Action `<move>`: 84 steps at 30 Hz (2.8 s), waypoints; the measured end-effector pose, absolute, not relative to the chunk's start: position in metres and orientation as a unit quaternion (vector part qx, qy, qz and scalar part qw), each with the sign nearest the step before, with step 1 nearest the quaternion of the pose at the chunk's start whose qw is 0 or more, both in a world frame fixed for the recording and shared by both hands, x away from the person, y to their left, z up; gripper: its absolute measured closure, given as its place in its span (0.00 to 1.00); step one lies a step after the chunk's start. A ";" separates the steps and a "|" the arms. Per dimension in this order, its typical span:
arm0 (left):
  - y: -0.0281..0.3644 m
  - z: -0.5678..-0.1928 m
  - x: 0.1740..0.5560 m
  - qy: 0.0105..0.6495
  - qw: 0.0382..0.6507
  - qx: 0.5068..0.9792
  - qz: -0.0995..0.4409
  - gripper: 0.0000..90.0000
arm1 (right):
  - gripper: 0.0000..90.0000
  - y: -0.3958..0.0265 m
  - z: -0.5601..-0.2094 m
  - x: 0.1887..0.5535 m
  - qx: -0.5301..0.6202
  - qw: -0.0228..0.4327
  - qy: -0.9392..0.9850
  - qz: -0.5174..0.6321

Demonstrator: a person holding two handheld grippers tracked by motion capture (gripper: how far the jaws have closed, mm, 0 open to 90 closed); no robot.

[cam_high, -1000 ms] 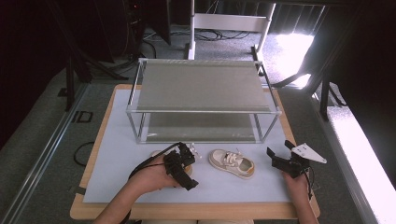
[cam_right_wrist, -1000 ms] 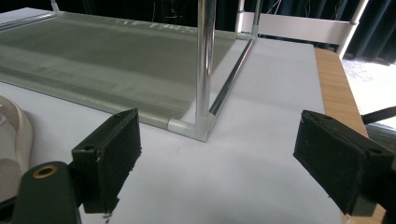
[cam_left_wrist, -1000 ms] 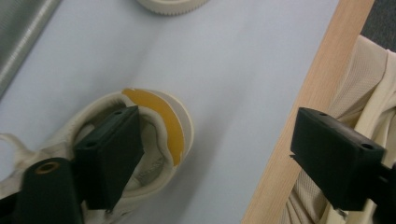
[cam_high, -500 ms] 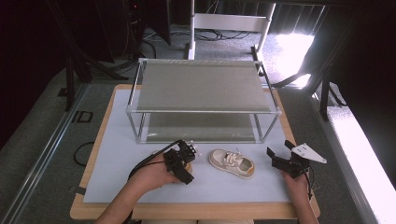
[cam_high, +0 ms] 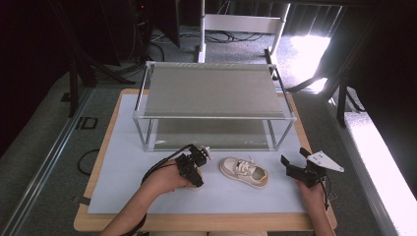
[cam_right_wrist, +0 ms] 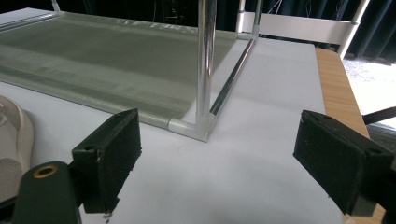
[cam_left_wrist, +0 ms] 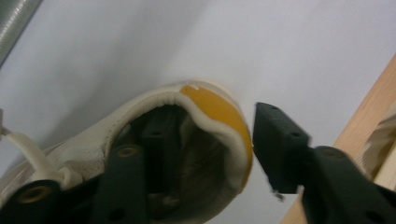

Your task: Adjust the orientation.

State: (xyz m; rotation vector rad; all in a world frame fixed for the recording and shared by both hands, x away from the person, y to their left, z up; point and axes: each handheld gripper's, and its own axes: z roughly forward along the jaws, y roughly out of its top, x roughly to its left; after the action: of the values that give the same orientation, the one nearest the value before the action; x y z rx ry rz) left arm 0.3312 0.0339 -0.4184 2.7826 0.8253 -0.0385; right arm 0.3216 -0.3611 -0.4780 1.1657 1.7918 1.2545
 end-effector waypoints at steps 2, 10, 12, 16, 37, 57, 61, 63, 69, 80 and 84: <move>0.034 -0.422 0.332 0.271 0.116 0.955 -0.029 0.70 | 0.16 -0.361 -0.478 0.322 0.444 0.326 0.684 0.478; 0.037 -0.424 0.335 0.239 0.132 0.959 -0.071 0.88 | 0.16 -0.361 -0.478 0.322 0.444 0.325 0.685 0.477; 0.039 -0.421 0.336 0.206 0.129 0.967 -0.082 0.89 | 0.16 -0.361 -0.478 0.322 0.445 0.325 0.685 0.477; 0.041 -0.413 0.335 0.183 0.128 0.971 -0.081 0.89 | 0.16 -0.360 -0.478 0.322 0.444 0.327 0.686 0.475; 0.038 -0.414 0.286 -0.134 0.039 0.988 -0.061 0.88 | 0.16 -0.360 -0.478 0.322 0.444 0.328 0.686 0.474; 0.082 -0.411 0.297 -0.049 0.023 0.997 -0.063 0.76 | 0.16 -0.360 -0.478 0.322 0.444 0.328 0.686 0.474; 0.093 -0.414 0.295 -0.043 0.023 0.997 -0.061 0.75 | 0.16 -0.360 -0.478 0.322 0.444 0.328 0.687 0.473; 0.097 -0.416 0.292 -0.045 0.030 0.997 -0.053 0.74 | 0.16 -0.360 -0.478 0.322 0.444 0.329 0.687 0.472; 0.103 -0.419 0.285 -0.039 0.042 0.998 -0.036 0.70 | 0.16 -0.359 -0.478 0.322 0.443 0.330 0.689 0.469; 0.100 -0.421 0.284 -0.028 0.055 0.998 -0.023 0.65 | 0.14 -0.357 -0.477 0.327 0.423 0.292 0.723 0.462; 0.103 -0.422 0.286 -0.021 0.063 0.997 -0.030 0.65 | 0.14 -0.356 -0.476 0.329 0.410 0.255 0.742 0.465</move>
State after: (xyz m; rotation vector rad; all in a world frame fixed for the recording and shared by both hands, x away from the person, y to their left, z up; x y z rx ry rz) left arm 0.2855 0.1026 -0.4225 3.0137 -0.0621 -0.0919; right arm 0.3289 -0.3561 -0.4761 1.1136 2.0141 1.2631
